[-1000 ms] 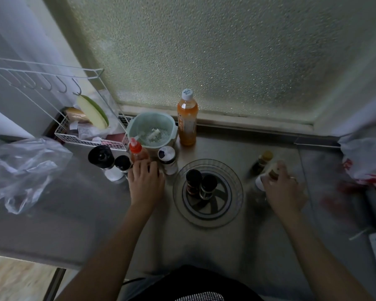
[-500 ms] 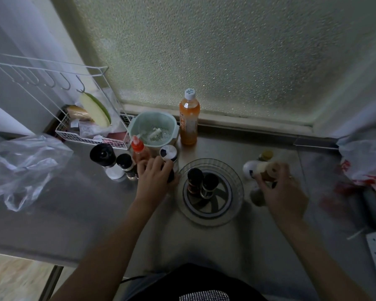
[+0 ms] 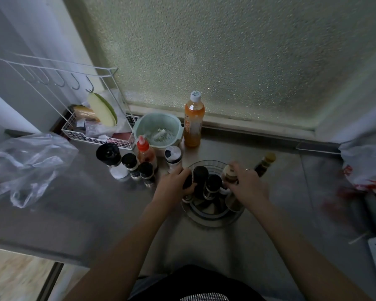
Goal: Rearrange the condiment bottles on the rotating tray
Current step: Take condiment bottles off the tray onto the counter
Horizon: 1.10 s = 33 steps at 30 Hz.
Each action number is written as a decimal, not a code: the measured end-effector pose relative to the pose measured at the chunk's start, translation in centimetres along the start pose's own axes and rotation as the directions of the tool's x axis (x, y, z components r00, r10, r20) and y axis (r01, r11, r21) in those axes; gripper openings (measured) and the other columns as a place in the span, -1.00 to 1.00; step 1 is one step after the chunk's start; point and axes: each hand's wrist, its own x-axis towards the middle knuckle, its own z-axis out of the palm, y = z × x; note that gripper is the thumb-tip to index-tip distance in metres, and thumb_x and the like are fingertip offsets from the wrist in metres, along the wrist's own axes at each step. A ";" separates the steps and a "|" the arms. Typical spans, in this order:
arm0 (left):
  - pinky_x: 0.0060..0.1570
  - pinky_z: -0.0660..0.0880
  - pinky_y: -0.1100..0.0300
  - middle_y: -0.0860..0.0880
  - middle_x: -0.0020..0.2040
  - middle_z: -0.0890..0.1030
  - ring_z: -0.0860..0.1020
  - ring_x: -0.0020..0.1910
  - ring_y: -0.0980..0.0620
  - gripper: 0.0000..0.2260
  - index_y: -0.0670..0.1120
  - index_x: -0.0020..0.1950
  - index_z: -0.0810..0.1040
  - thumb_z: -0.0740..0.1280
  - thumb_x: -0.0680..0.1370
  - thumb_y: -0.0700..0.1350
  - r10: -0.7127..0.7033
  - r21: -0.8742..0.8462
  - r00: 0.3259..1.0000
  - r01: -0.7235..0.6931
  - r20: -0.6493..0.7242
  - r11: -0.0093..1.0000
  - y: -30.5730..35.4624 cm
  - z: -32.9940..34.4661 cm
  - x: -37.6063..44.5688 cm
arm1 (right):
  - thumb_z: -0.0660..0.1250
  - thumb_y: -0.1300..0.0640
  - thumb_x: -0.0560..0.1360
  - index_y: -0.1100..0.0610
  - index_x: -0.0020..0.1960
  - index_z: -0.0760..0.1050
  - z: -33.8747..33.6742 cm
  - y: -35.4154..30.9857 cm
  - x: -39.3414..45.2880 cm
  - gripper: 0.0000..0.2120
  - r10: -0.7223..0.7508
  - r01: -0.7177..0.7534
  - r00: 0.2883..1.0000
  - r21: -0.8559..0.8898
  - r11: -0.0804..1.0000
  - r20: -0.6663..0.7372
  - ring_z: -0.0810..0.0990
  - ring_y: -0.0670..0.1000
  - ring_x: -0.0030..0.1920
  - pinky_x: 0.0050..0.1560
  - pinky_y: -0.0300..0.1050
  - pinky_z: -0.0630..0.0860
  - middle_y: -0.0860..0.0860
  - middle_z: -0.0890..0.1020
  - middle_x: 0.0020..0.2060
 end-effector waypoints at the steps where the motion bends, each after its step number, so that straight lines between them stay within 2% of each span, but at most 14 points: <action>1: -0.18 0.49 0.03 -0.14 0.00 0.51 0.54 -0.09 -0.15 -0.71 -0.15 0.08 0.47 0.35 0.47 0.00 -0.005 -0.019 1.000 0.006 0.017 1.000 0.0 0.1 -0.1 | 0.30 -0.18 0.44 -0.15 0.30 0.24 0.3 0.1 0.2 -0.52 -0.004 0.004 1.000 0.006 1.000 0.006 0.50 0.14 0.11 -0.08 0.01 0.47 0.11 0.57 0.07; 5: -0.16 0.47 0.05 -0.12 0.06 0.50 0.52 -0.01 -0.12 -0.61 -0.11 0.17 0.43 0.38 0.44 0.05 -0.034 -0.052 0.999 0.036 0.037 0.998 0.1 0.3 -0.3 | 0.34 -0.13 0.43 -0.17 0.36 0.20 0.7 0.2 0.2 -0.44 -0.011 0.012 1.000 0.009 1.000 -0.008 0.49 0.14 0.15 -0.06 -0.01 0.45 0.10 0.56 0.10; 10: -0.16 0.50 0.02 -0.11 0.14 0.50 0.55 0.01 -0.15 -0.55 -0.13 0.20 0.41 0.41 0.42 0.07 -0.067 -0.073 0.998 0.068 0.016 0.995 -0.1 0.6 -1.4 | 0.44 0.01 0.37 -0.14 0.47 0.00 1.1 0.8 -0.5 -0.16 0.016 -0.016 1.000 0.063 0.998 -0.008 0.43 0.19 0.24 0.09 0.12 0.49 0.11 0.51 0.24; 13: -0.11 0.49 0.04 -0.08 0.23 0.48 0.54 0.07 -0.12 -0.51 -0.11 0.25 0.38 0.42 0.42 0.06 -0.117 -0.123 0.993 0.118 0.019 0.985 0.2 1.0 -2.0 | 0.47 0.01 0.34 -0.12 0.49 -0.01 1.0 0.8 -0.5 -0.10 0.002 -0.005 1.000 0.105 0.994 0.026 0.32 0.22 0.32 0.21 0.15 0.41 0.13 0.45 0.31; 16: -0.03 0.53 0.00 -0.07 0.30 0.46 0.53 0.13 -0.12 -0.40 -0.08 0.33 0.32 0.46 0.38 0.06 -0.137 -0.161 0.990 0.139 0.026 0.977 0.5 0.9 -2.0 | 0.51 0.09 0.30 -0.14 0.49 0.00 0.5 0.7 -0.6 -0.05 -0.044 0.023 0.995 0.228 0.973 0.085 0.22 0.21 0.38 0.34 0.12 0.28 0.12 0.33 0.40; 18: -0.02 0.49 0.01 -0.13 0.28 0.48 0.54 0.11 -0.16 -0.33 -0.11 0.37 0.31 0.47 0.36 0.09 -0.080 -0.093 0.997 0.080 0.002 0.992 0.5 0.6 -2.2 | 0.53 0.07 0.28 -0.18 0.48 -0.04 0.2 0.5 -1.0 -0.01 -0.081 0.053 0.988 0.207 0.977 0.128 0.17 0.19 0.42 0.39 0.16 0.24 0.09 0.25 0.44; 20: -0.04 0.48 0.01 -0.17 0.18 0.54 0.57 0.03 -0.19 -0.30 -0.15 0.36 0.33 0.41 0.34 0.18 0.036 0.023 0.997 -0.034 -0.062 0.999 0.1 0.4 -2.7 | 0.53 0.03 0.28 -0.22 0.47 -0.05 -0.1 0.7 -1.1 -0.01 -0.097 0.061 0.982 0.213 0.975 0.161 0.15 0.18 0.43 0.38 0.19 0.24 0.06 0.22 0.46; 23: -0.04 0.50 0.00 -0.16 0.10 0.56 0.58 -0.02 -0.15 -0.36 -0.12 0.31 0.32 0.26 0.37 0.24 0.089 0.050 0.986 -0.083 -0.139 0.995 -1.0 -0.1 -4.1 | 0.42 0.08 0.35 -0.25 0.44 0.05 -0.7 2.2 -0.8 -0.18 -0.130 0.027 0.976 0.499 0.866 0.173 0.21 0.15 0.41 0.30 0.03 0.28 0.07 0.24 0.43; 25: -0.09 0.50 0.01 -0.18 0.04 0.55 0.56 -0.06 -0.16 -0.47 -0.12 0.24 0.35 0.23 0.40 0.17 0.060 0.029 0.979 -0.055 -0.194 0.998 -2.1 -0.6 -4.7 | 0.32 0.10 0.35 -0.22 0.40 0.17 -1.5 3.3 -0.4 -0.32 -0.126 0.009 0.984 0.662 0.749 0.129 0.29 0.12 0.37 0.27 0.00 0.31 0.08 0.30 0.39; 27: -0.16 0.50 0.01 -0.21 -0.01 0.54 0.56 -0.12 -0.21 -0.58 -0.13 0.16 0.37 0.22 0.42 0.10 -0.035 0.022 0.962 0.042 -0.270 0.999 -3.2 -1.3 -4.6 | 0.26 0.19 0.42 -0.07 0.34 0.30 -2.3 4.4 0.3 -0.48 0.008 0.000 1.000 0.758 0.652 -0.008 0.43 0.11 0.18 0.09 -0.09 0.42 0.16 0.42 0.27; 28: -0.19 0.51 -0.01 -0.23 -0.03 0.54 0.55 -0.13 -0.24 -0.63 -0.14 0.14 0.39 0.21 0.43 0.06 -0.103 0.019 0.947 0.114 -0.304 0.993 -3.7 -1.6 -4.3 | 0.25 0.23 0.44 0.00 0.31 0.35 -2.7 4.9 0.8 -0.54 0.112 0.023 0.985 0.740 0.673 -0.133 0.47 0.10 0.05 -0.01 -0.11 0.46 0.21 0.46 0.21; 30: -0.20 0.51 -0.08 -0.27 0.00 0.52 0.54 -0.10 -0.28 -0.65 -0.14 0.16 0.41 0.21 0.45 0.01 -0.244 0.042 0.906 0.274 -0.346 0.961 -4.5 -2.2 -3.5 | 0.28 0.28 0.45 0.06 0.32 0.35 -3.8 5.9 1.9 -0.54 0.247 0.013 0.900 0.590 0.807 -0.358 0.46 0.08 -0.04 0.02 0.00 0.51 0.23 0.42 0.20; 31: -0.17 0.51 -0.11 -0.28 0.04 0.50 0.53 -0.06 -0.29 -0.63 -0.13 0.21 0.42 0.24 0.46 -0.01 -0.304 0.062 0.889 0.344 -0.342 0.937 -4.8 -2.3 -3.1 | 0.30 0.29 0.43 0.05 0.36 0.31 -4.1 6.6 2.7 -0.48 0.260 -0.024 0.880 0.510 0.860 -0.397 0.46 0.13 0.00 0.10 0.05 0.49 0.23 0.35 0.27; 33: -0.12 0.49 -0.14 -0.27 0.13 0.45 0.49 0.02 -0.29 -0.54 -0.11 0.33 0.39 0.33 0.46 -0.05 -0.378 0.088 0.879 0.418 -0.289 0.904 -5.2 -2.6 -2.5 | 0.34 0.27 0.43 0.05 0.41 0.26 -4.3 7.7 4.3 -0.40 0.218 -0.098 0.917 0.339 0.936 -0.335 0.44 0.24 0.18 0.25 0.12 0.40 0.24 0.26 0.37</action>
